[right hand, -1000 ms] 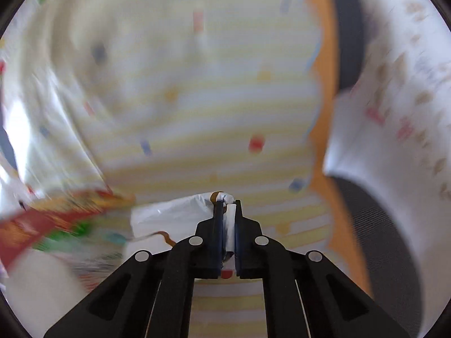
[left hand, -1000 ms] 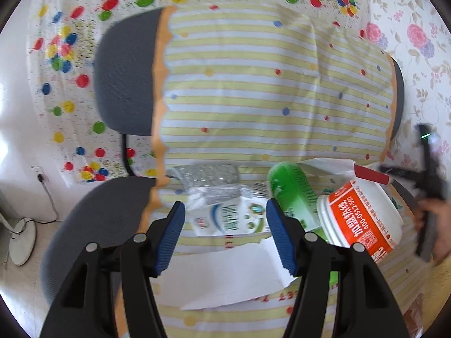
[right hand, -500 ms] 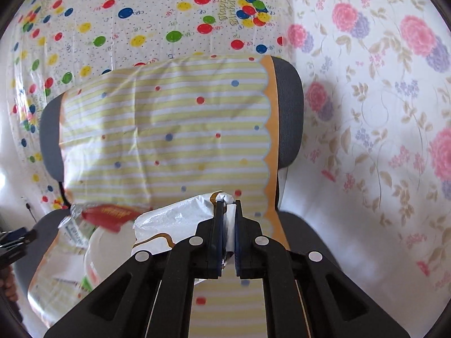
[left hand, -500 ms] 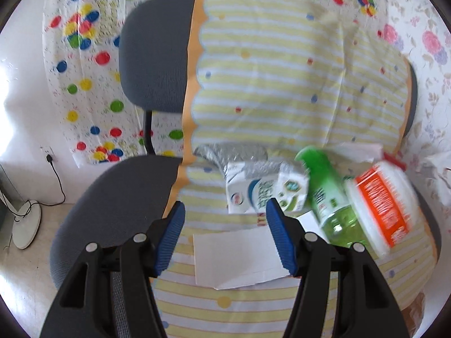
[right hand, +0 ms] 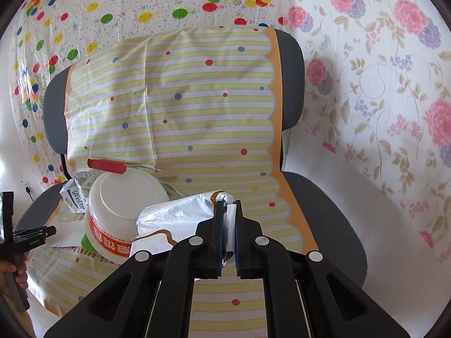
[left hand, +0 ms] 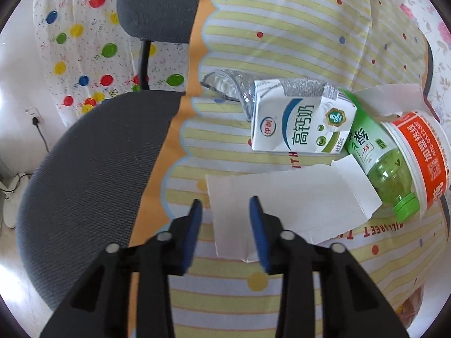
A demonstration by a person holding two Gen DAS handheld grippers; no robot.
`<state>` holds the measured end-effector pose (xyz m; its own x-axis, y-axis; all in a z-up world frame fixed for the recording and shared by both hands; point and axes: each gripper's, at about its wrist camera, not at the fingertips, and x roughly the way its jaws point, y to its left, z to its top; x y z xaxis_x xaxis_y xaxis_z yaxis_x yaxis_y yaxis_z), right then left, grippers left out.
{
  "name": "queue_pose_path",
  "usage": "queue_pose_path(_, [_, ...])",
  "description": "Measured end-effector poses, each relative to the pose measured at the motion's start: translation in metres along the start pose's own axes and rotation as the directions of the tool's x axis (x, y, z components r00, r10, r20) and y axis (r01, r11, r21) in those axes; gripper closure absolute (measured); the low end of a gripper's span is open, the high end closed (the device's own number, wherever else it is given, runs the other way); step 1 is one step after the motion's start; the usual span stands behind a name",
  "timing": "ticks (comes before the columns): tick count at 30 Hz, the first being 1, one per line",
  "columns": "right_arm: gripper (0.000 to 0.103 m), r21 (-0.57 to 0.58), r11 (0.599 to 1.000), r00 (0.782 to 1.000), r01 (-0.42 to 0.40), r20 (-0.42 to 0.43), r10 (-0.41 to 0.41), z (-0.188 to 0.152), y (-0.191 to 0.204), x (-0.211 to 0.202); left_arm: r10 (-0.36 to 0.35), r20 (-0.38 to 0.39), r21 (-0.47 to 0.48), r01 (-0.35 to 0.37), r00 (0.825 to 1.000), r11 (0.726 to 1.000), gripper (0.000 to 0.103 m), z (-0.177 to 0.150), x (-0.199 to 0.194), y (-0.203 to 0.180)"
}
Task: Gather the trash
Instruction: 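Grasp the white paper sheet with the left tool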
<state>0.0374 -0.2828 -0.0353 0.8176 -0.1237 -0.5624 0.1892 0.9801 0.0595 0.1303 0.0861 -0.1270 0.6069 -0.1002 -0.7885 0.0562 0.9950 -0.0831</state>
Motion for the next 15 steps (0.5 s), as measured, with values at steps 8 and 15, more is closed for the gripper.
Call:
queue_pose_path(8, [0.096,0.018,1.0,1.0,0.007,-0.012,-0.007,-0.011,-0.002,-0.013,-0.017,-0.006,0.001,0.017,1.0,1.0,0.091,-0.01,-0.008,-0.003])
queue_pose_path(15, [0.096,0.028,1.0,1.0,-0.003,-0.009,0.003,-0.021,-0.003,-0.033,-0.022,0.091,-0.036,0.026,0.996,0.999,0.103,-0.016,-0.051,-0.003])
